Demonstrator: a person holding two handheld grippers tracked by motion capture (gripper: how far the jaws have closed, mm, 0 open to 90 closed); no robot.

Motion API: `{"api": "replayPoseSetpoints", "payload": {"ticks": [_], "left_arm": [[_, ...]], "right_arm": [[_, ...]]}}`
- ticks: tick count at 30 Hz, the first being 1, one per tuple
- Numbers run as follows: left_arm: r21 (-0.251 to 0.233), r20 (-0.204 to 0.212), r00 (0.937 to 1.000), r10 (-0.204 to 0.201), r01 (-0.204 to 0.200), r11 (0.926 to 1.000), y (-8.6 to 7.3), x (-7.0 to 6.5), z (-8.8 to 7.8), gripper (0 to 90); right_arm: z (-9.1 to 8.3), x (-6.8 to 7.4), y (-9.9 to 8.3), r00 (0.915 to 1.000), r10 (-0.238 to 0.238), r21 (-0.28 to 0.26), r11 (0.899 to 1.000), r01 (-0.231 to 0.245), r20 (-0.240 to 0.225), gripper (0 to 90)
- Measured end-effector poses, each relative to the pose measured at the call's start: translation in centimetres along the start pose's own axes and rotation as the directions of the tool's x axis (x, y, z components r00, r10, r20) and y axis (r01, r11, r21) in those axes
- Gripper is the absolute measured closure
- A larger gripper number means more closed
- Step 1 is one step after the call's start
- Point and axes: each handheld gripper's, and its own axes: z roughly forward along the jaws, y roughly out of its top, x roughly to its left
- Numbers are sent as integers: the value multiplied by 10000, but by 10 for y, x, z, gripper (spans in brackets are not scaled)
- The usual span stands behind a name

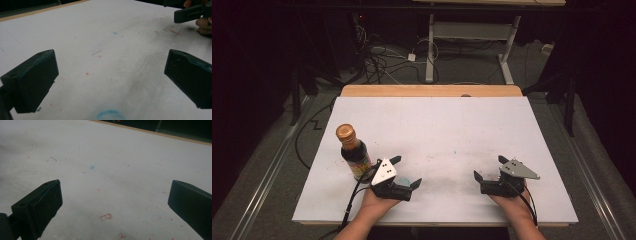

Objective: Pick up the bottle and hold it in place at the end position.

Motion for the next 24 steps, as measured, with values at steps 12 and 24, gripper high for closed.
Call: {"api": "replayPoseSetpoints", "payload": {"ticks": [12, 24], "left_arm": [[137, 258, 9996, -127, 123, 9998, 1, 3, 1, 0], [263, 745, 9971, 180, -200, 9995, 6, -5, -14, 0]], "right_arm": [[-1, 1, 0, 9999, -117, -123, 9999, 117, -16, 1], [-2, -2, 2, 9999, 57, -171, 9998, -59, -85, 1]]}}
